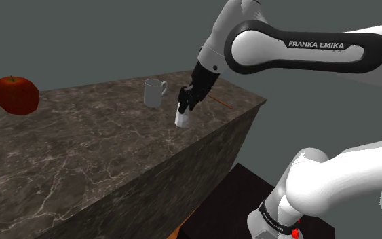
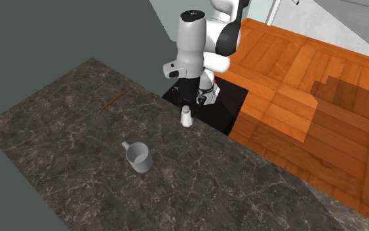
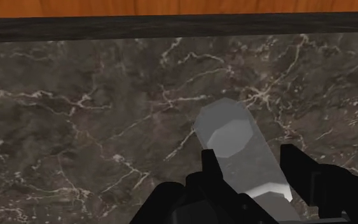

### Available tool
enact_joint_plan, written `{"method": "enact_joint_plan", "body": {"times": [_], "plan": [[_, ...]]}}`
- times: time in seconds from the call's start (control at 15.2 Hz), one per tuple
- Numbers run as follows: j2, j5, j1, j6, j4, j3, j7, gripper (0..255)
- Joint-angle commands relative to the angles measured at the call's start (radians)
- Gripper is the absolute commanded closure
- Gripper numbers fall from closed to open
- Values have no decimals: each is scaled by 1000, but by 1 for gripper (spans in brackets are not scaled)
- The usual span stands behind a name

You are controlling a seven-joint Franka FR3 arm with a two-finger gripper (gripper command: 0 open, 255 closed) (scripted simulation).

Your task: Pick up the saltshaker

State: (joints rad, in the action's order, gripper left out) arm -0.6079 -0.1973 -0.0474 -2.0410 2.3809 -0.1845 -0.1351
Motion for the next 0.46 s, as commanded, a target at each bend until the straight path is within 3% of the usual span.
{"method": "enact_joint_plan", "body": {"times": [0.0,0.4], "plan": [[-4,3,1,31,-27,4,-2,255],[0,9,4,85,-86,8,-7,255]]}}
